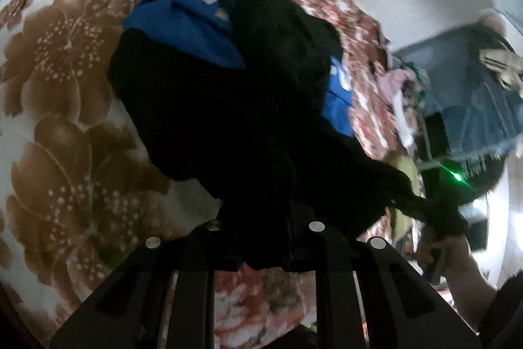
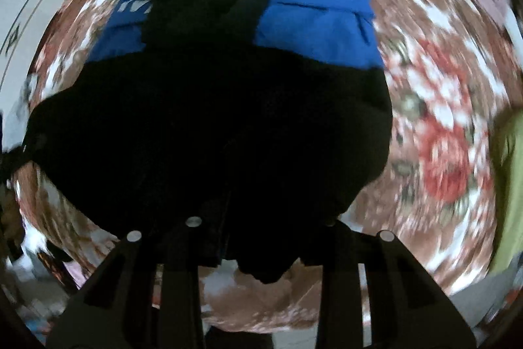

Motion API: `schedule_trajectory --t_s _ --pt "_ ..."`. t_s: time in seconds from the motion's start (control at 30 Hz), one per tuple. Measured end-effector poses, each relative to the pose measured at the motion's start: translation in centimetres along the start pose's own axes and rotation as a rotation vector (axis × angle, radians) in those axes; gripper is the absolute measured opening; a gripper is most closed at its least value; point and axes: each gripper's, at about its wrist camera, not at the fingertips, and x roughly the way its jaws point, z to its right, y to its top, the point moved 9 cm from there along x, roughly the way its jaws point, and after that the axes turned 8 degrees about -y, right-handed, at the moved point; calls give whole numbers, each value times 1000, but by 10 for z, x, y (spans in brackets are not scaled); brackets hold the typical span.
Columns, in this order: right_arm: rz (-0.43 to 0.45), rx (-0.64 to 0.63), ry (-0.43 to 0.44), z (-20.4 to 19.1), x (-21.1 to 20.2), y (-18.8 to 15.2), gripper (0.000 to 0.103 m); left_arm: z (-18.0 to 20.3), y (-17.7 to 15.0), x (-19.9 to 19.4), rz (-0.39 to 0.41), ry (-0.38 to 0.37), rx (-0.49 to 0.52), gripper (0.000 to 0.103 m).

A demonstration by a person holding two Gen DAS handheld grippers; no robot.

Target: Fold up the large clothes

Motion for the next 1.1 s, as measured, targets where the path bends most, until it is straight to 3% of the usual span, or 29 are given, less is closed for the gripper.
schedule_trajectory --t_s 0.07,0.17,0.3,0.5,0.77,0.97,1.1 --pt "17 -26 4 4 0 8 32 8 8 5 19 -3 -23 16" --pt "54 -37 34 10 -8 28 32 33 27 7 40 45 38 16" --pt "131 -41 58 31 -32 68 32 63 68 -3 120 56 79 16" --pt "183 -74 30 59 -40 118 32 78 126 -10 233 27 96 16" --pt "200 -33 25 79 -32 174 32 80 186 -2 246 4 95 16" --pt "233 -49 28 76 -33 225 32 92 243 8 225 13 166 16" --pt "209 -40 31 76 -17 258 32 101 278 20 214 11 203 16"
